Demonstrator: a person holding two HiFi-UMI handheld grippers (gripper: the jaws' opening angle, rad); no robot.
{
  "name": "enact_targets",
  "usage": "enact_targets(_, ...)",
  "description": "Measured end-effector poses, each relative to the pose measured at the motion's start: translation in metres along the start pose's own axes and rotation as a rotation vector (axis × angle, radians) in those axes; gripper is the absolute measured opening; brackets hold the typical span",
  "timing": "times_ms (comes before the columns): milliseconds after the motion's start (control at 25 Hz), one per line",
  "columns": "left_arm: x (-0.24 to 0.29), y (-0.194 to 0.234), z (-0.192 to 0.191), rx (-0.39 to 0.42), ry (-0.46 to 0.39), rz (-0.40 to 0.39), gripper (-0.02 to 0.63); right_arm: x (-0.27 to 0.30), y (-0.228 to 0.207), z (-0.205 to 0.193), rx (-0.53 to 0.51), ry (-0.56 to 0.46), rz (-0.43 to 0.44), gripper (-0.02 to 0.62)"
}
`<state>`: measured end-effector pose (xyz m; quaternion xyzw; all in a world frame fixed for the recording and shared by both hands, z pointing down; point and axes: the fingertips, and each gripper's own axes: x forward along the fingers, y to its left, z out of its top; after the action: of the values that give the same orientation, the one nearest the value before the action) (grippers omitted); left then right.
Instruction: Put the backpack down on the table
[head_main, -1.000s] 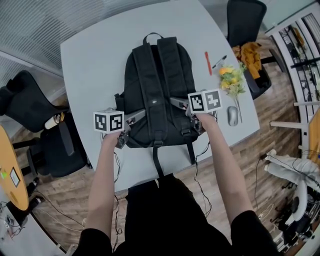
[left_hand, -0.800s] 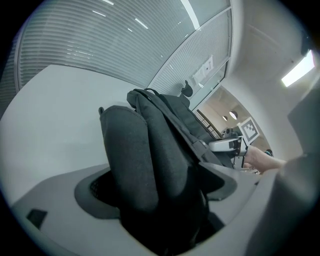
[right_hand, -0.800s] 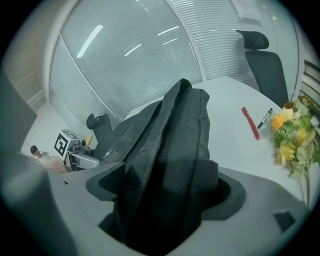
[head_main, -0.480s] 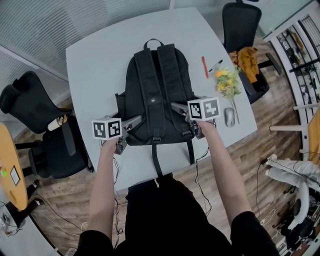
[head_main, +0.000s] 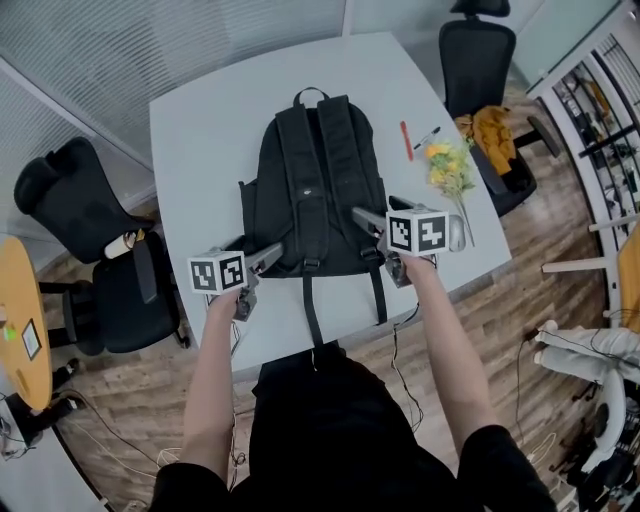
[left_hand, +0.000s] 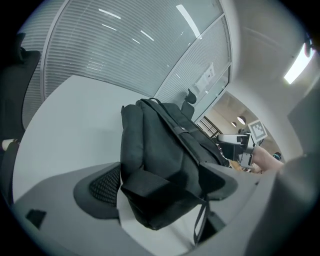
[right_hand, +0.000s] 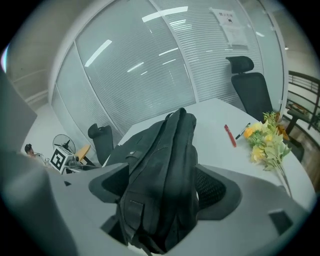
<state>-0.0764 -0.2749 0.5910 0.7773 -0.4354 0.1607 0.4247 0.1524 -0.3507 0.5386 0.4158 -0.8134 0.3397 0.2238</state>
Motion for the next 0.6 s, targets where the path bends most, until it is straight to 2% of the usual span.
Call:
enact_targets(320,-0.037,-0.028,-0.012,0.058,-0.087,0.015,0.462,-0.042,0.045,-0.016,-0.088,-0.074,0.028,0.385)
enact_targets(600,-0.072,-0.061,-0.014,0.101,-0.156,-0.028,0.46,-0.064,0.1,-0.034,-0.132,-0.116,0.077,0.351)
